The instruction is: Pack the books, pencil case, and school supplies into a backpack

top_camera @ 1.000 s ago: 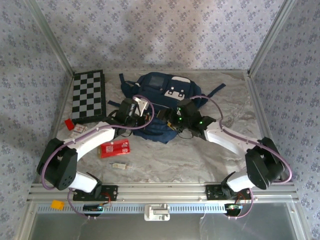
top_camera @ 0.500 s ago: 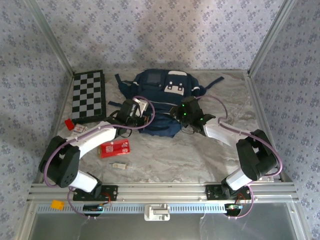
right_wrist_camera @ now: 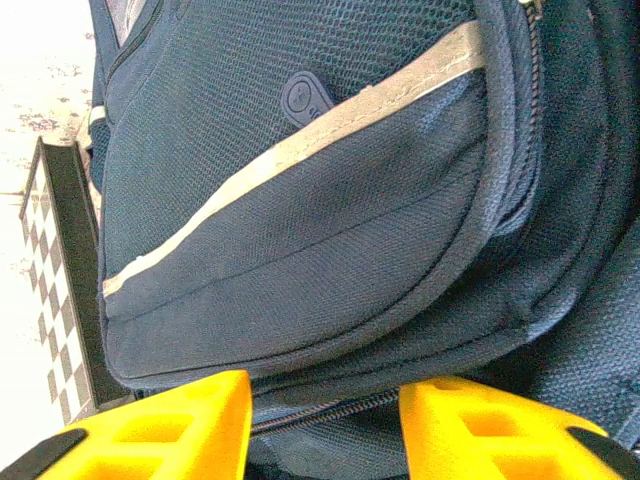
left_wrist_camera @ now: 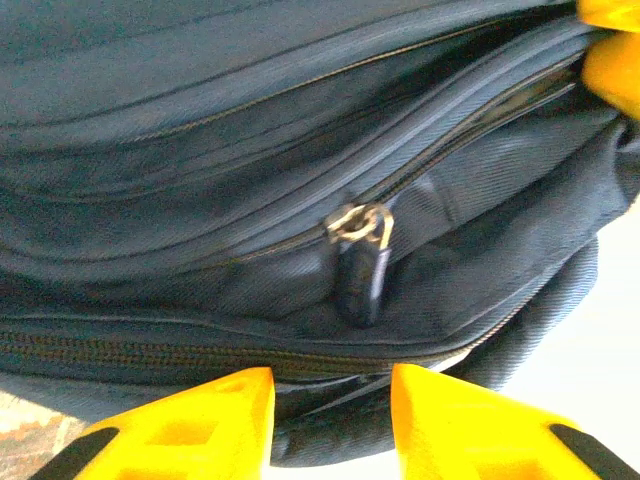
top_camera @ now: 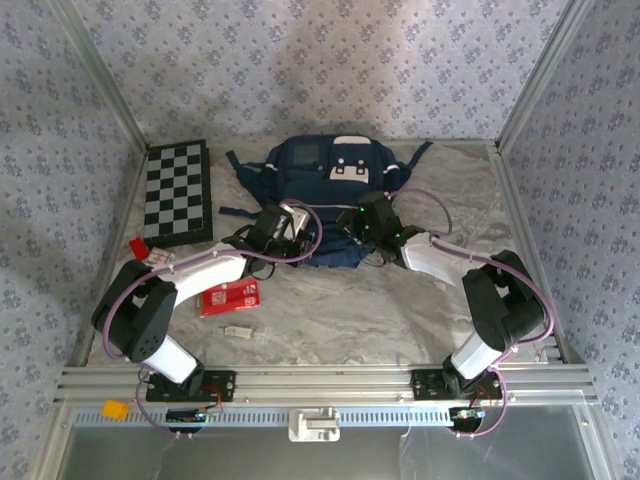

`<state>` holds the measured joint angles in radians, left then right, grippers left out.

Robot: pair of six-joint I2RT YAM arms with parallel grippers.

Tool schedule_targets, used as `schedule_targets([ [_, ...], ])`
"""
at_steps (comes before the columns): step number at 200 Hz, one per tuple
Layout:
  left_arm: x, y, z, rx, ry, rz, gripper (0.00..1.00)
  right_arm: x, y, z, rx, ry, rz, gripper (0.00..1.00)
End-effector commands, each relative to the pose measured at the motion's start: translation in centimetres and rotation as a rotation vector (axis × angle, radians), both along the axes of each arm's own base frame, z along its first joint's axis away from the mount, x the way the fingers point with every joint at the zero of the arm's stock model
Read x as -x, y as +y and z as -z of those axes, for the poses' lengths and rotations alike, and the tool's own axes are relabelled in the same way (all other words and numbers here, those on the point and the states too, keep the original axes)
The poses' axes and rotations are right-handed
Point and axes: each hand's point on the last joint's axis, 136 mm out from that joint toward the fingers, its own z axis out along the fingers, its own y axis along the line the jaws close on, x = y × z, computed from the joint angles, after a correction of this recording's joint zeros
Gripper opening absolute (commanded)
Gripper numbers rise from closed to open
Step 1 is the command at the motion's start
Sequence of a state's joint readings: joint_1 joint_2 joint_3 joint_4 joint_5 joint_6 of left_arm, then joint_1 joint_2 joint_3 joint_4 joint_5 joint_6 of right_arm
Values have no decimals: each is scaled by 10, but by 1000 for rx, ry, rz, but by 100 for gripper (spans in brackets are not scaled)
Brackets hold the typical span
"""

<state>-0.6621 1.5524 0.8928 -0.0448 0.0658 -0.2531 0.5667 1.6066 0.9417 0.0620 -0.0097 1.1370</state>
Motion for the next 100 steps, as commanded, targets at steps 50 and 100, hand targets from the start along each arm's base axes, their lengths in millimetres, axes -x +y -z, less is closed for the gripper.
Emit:
schedule_targets([
  [50, -16, -17, -26, 37, -64, -21, 34, -16, 12, -1, -27, -8, 97, 55],
  [100, -16, -7, -31, 2, -54, -56, 34, -25, 15, 1, -67, 3, 149, 27],
])
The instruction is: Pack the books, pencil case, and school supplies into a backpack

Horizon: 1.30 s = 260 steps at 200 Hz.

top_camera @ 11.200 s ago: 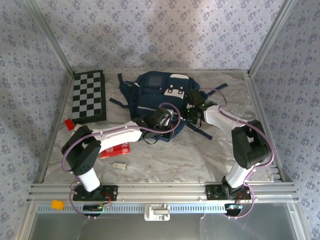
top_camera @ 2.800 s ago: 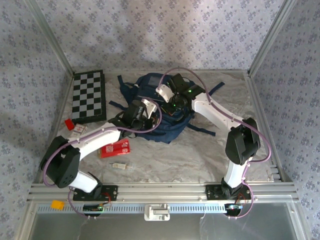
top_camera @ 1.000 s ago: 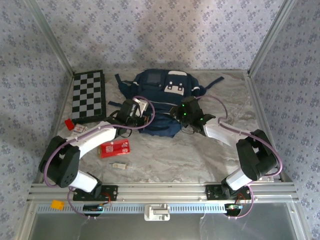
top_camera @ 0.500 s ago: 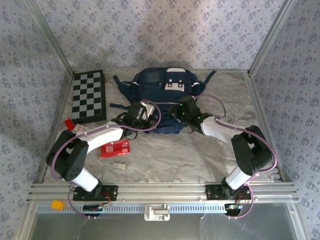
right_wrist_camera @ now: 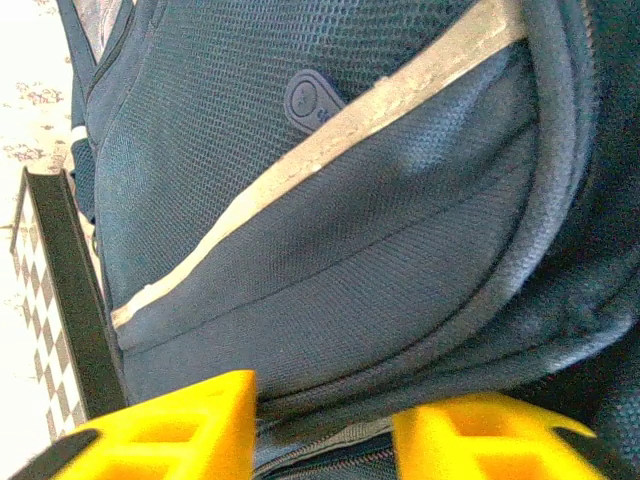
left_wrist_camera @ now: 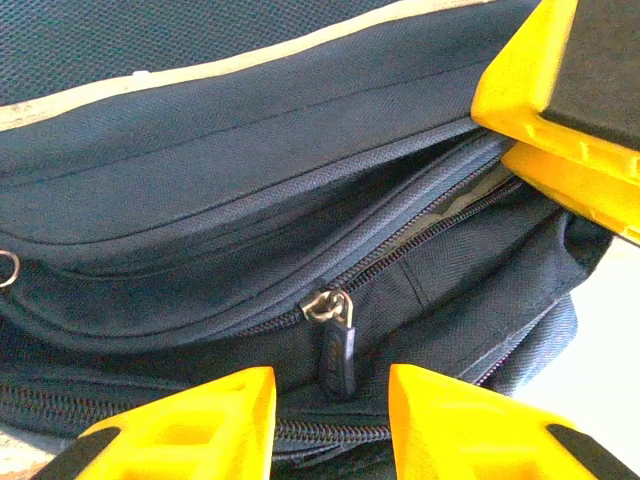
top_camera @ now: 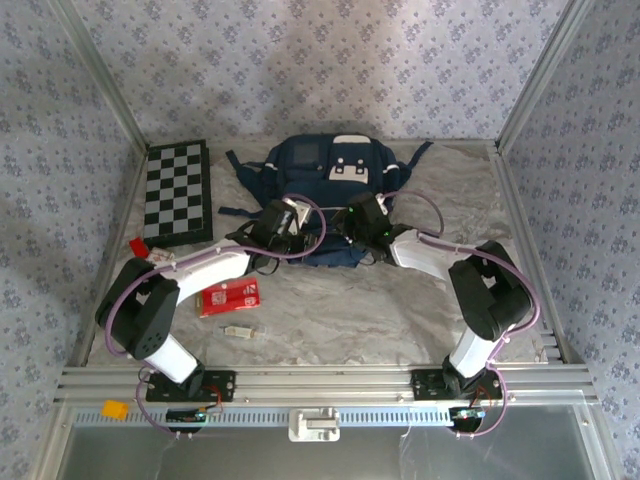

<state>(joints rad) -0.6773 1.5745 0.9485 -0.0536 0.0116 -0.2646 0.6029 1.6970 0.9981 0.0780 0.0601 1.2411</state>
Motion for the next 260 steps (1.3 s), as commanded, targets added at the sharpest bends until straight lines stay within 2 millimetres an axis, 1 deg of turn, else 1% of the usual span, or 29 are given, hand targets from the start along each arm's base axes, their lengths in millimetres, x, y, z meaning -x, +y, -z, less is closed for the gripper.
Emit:
schedule_targets([
  [1, -3, 0, -20, 12, -16, -26, 34, -13, 2, -13, -47, -32, 66, 27],
  [21, 3, 1, -24, 12, 21, -26, 35, -11, 1, -27, -81, -52, 81, 11],
  [31, 8, 1, -23, 16, 44, -19, 36, -10, -1, -38, -104, -68, 93, 6],
  [54, 16, 1, -18, 8, 96, -20, 38, -11, -2, -62, -173, -100, 96, 0],
  [73, 21, -8, -24, 15, 88, -1, 39, -9, -2, -77, -205, -118, 96, 0],
  [90, 15, -11, -30, 12, 63, -28, 42, -8, -1, -86, -239, -128, 95, 0],
  [110, 6, -14, -33, 11, 53, -57, 42, -7, -1, -92, -247, -133, 94, 0],
  [118, 2, -14, -34, 7, 43, -74, 42, -7, -2, -91, -247, -132, 95, 0],
  [146, -10, -17, -32, -4, 57, -108, 44, -8, -1, -94, -270, -135, 96, 0],
  [166, -10, -21, -29, 10, 79, -115, 44, -10, -2, -97, -286, -137, 102, 0],
  [185, -6, -24, -26, 21, 88, -93, 43, -11, -3, -99, -287, -136, 101, 0],
  [216, 0, -20, -14, 0, 102, -79, 43, -14, -5, -101, -291, -136, 103, 0],
  [233, -6, -16, -9, -32, 87, -95, 43, -14, -4, -101, -293, -135, 99, 0],
  [260, -15, -20, -6, -58, 78, -89, 42, -13, -2, -101, -291, -133, 98, 0],
])
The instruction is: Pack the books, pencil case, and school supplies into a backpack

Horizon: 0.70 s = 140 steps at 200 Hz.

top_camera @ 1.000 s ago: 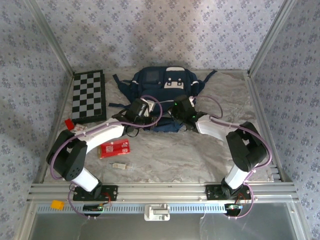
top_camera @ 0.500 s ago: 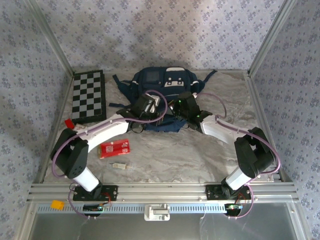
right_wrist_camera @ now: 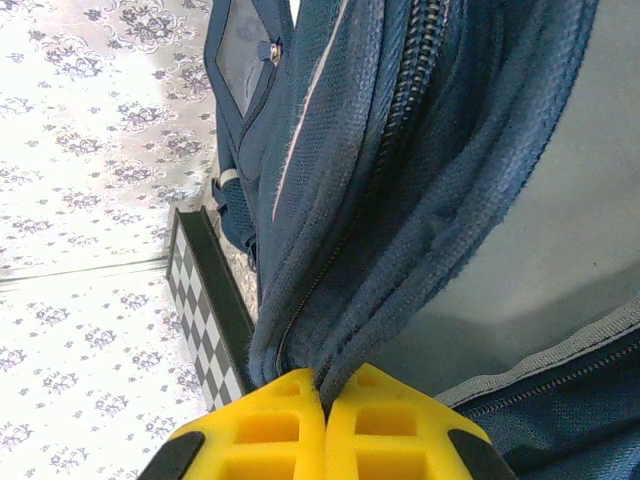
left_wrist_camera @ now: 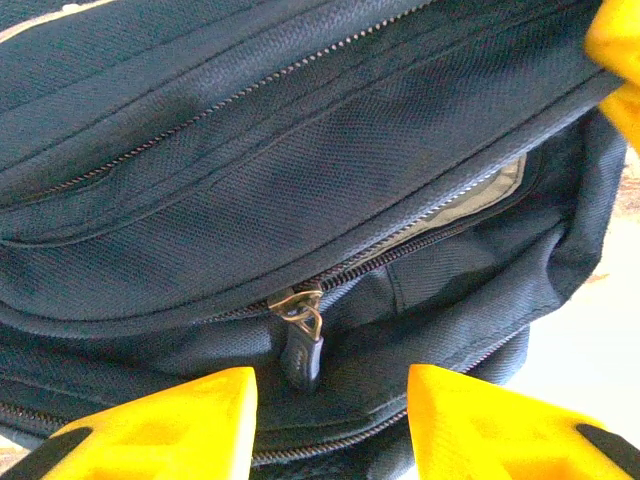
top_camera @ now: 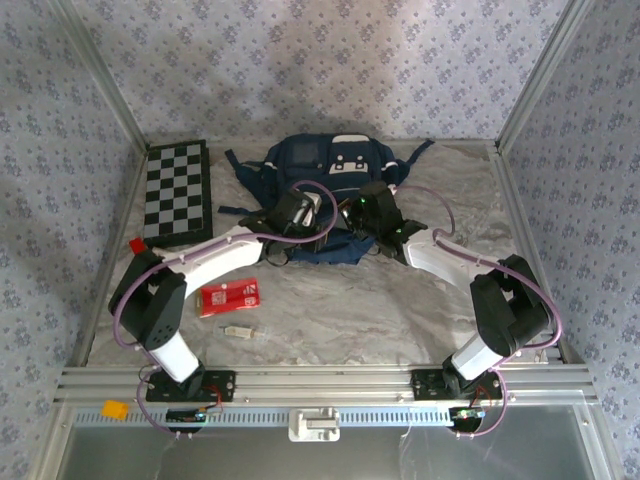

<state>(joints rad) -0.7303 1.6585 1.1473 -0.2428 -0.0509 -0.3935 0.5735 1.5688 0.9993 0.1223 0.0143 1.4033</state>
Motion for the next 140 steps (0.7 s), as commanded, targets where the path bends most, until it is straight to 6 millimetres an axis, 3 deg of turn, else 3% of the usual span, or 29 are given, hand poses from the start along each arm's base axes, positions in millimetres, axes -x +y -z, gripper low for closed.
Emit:
schedule_targets([
  [1, -9, 2, 7, -46, -4, -4, 42, -6, 0, -34, -57, -72, 19, 0],
  [25, -11, -11, 10, 2, -10, 29, 42, -5, 2, -32, -55, -69, 21, 0],
  [57, -24, -5, 17, -29, -34, -10, 37, -3, 4, -30, -49, -63, 13, 0],
  [87, -30, -13, 4, 14, -106, 28, 31, -1, 5, -25, -48, -55, 15, 0],
  [140, -35, 5, 11, -16, -99, 10, 8, 2, 0, -20, -33, -48, 15, 0],
])
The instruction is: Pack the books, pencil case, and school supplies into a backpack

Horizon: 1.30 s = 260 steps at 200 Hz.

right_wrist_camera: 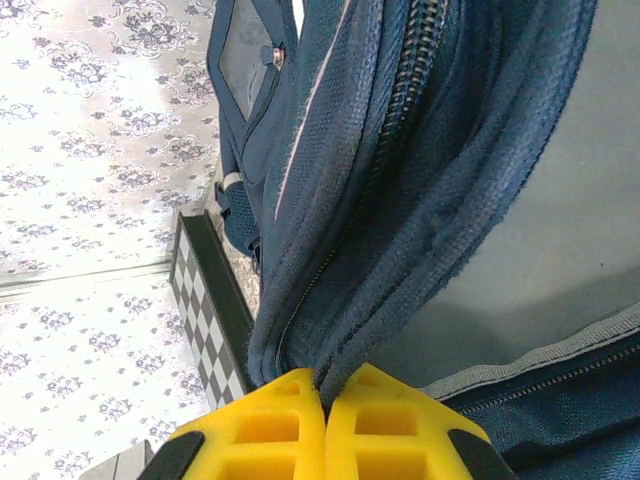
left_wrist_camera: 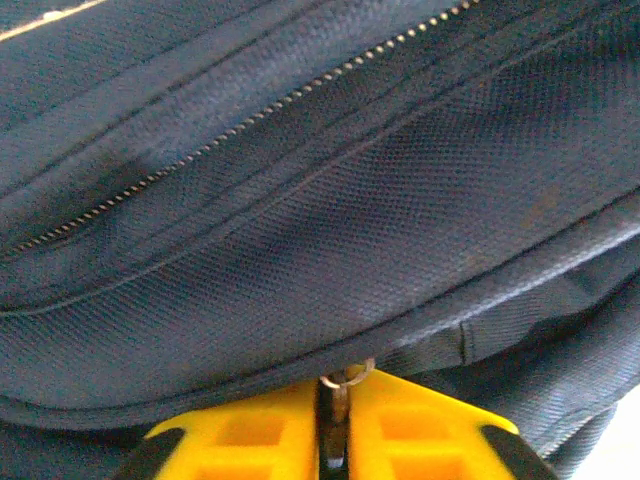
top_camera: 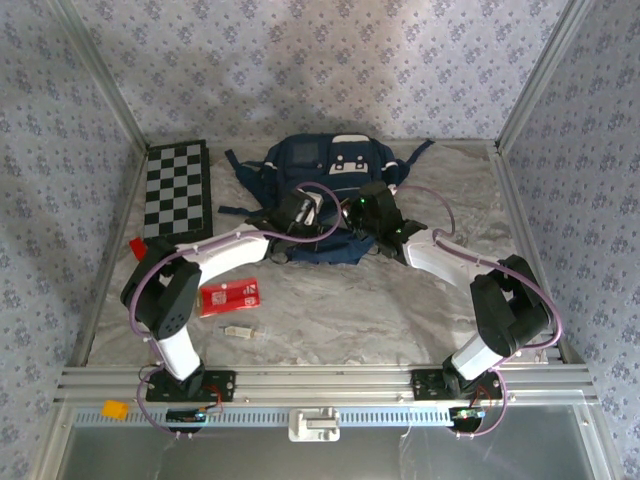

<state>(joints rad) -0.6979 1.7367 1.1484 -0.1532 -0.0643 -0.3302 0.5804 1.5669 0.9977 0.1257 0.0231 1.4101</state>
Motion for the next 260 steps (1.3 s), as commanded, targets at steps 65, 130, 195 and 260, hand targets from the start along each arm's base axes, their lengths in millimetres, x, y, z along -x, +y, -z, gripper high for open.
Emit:
schedule_targets([
  [65, -9, 68, 1, -46, -47, -101, 0, 10, -32, -24, -5, -45, 23, 0],
  [130, 8, 45, -1, 51, -25, 34, 0, -3, -81, -28, -8, -39, 11, 0],
  [195, 39, -37, -25, 144, -11, 121, 0, 6, -44, -12, 3, 7, -93, 57],
  [260, 43, -57, -26, 143, 3, 139, 0, 36, -13, 42, -16, 94, -36, 49],
])
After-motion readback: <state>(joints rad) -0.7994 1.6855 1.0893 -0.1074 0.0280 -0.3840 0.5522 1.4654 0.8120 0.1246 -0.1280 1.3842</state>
